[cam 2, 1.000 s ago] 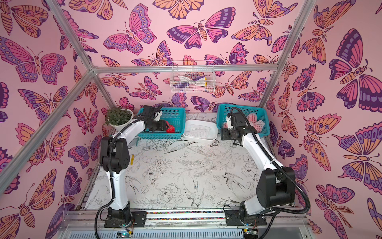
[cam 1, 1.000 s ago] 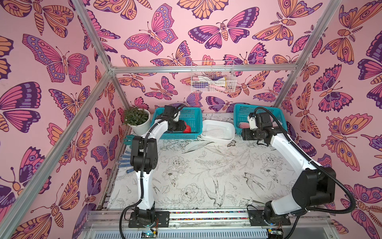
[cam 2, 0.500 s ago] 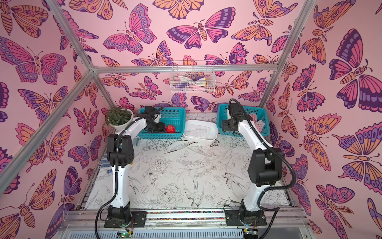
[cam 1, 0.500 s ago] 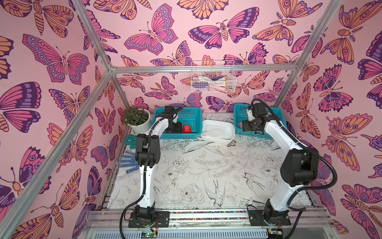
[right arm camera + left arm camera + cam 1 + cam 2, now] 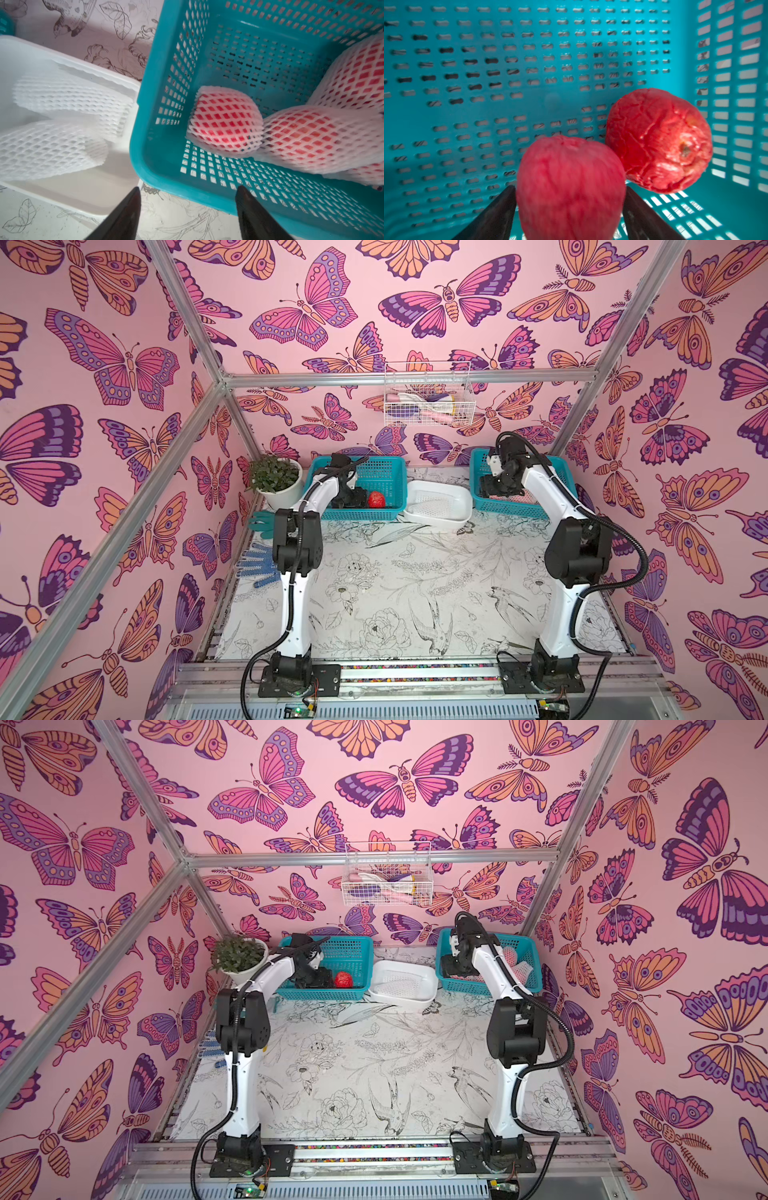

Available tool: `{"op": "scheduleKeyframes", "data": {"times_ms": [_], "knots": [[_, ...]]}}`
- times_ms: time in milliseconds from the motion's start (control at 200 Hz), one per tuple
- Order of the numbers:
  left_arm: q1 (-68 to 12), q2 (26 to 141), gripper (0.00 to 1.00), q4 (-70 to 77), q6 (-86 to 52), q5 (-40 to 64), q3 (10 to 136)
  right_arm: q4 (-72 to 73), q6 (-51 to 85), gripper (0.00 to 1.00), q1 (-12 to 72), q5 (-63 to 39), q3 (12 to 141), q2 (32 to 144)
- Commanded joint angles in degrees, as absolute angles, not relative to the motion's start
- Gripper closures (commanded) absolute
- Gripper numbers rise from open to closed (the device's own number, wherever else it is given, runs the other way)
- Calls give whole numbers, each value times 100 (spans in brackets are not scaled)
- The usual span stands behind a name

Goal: Remove foam nets from apples
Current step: Place the apple in the basket.

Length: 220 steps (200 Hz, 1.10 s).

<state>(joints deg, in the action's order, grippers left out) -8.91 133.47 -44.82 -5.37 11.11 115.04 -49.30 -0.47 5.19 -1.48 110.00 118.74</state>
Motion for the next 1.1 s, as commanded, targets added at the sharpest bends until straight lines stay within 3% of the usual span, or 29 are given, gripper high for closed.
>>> {"op": "scheduleKeyframes", "data": {"times_ms": [0, 331, 671, 1097], "knots": [[-870, 13215, 0, -4675, -595, 992, 11575, -5182, -108, 27, 390, -342, 11076, 11971], [-879, 12725, 0, -4579, -521, 1043, 11370, -5369, -57, 34, 176, -170, 11424, 12390], [-1083, 11149, 0, -3497, -445, 601, 9499, -5945, -87, 43, 98, -44, 11385, 12442], [-1662, 9965, 0, -3270, -235, 607, 8279, -5547, 10, 42, 40, 61, 9776, 11273]]}}
